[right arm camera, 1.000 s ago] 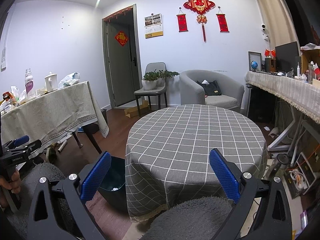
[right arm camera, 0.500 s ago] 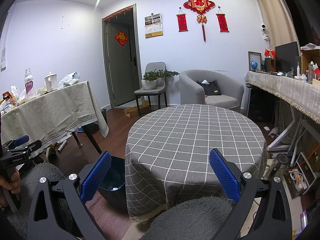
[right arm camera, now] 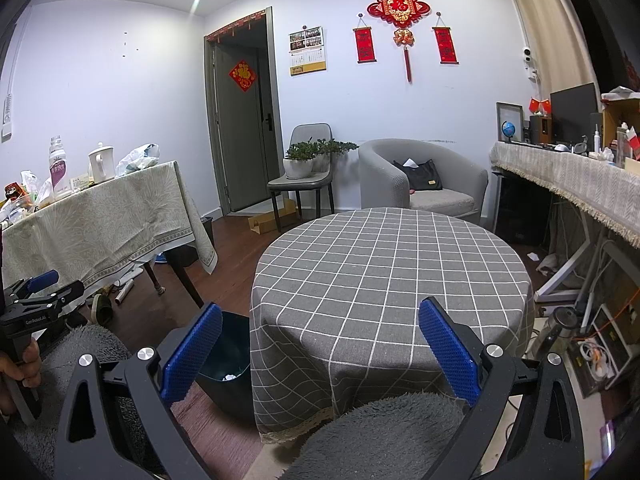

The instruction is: Collect trash

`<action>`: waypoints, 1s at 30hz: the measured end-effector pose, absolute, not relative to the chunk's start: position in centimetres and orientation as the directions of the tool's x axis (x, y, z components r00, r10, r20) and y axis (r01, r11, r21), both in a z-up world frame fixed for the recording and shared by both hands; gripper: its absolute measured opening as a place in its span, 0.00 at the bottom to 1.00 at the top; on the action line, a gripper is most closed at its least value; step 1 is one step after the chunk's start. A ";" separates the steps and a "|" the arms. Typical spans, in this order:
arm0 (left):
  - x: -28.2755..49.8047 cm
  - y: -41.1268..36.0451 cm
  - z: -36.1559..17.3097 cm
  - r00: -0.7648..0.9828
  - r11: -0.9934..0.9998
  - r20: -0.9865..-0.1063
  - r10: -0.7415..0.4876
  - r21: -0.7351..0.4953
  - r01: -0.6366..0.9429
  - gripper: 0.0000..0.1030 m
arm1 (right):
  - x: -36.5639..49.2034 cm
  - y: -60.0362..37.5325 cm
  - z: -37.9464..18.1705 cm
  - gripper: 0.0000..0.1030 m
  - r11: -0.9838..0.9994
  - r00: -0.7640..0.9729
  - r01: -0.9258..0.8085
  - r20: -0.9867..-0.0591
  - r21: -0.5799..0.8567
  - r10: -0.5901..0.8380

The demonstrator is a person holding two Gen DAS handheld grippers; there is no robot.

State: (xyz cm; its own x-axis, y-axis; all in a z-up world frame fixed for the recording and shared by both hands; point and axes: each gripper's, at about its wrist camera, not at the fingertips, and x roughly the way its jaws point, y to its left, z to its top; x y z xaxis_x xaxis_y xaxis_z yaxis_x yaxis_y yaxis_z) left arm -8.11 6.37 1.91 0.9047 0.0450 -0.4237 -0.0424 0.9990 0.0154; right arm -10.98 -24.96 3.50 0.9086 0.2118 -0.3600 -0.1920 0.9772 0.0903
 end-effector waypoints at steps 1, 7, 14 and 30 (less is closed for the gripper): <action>-8.1 6.3 1.9 0.905 0.999 -0.424 0.045 0.016 -0.043 0.96 | -11.0 -25.0 3.5 0.97 0.977 0.909 -0.192 -0.359 0.090 0.212; -8.0 6.4 1.9 0.905 0.999 -0.424 0.045 0.017 -0.042 0.96 | -11.0 -25.0 3.5 0.97 0.977 0.909 -0.192 -0.360 0.090 0.211; -8.0 6.4 1.9 0.905 0.999 -0.423 0.046 0.018 -0.042 0.96 | -11.0 -24.9 3.5 0.97 0.977 0.909 -0.192 -0.360 0.089 0.212; -7.9 6.5 1.9 0.906 0.999 -0.421 0.044 0.027 -0.036 0.96 | -11.0 -24.8 3.6 0.97 0.978 0.909 -0.191 -0.361 0.088 0.210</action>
State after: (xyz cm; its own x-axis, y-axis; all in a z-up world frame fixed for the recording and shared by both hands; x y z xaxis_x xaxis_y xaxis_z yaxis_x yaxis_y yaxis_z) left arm -7.90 6.49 1.90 0.9058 0.0441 -0.4213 -0.0362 0.9990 0.0268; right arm -11.00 -24.83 3.56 0.9086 0.2105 -0.3606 -0.1914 0.9775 0.0883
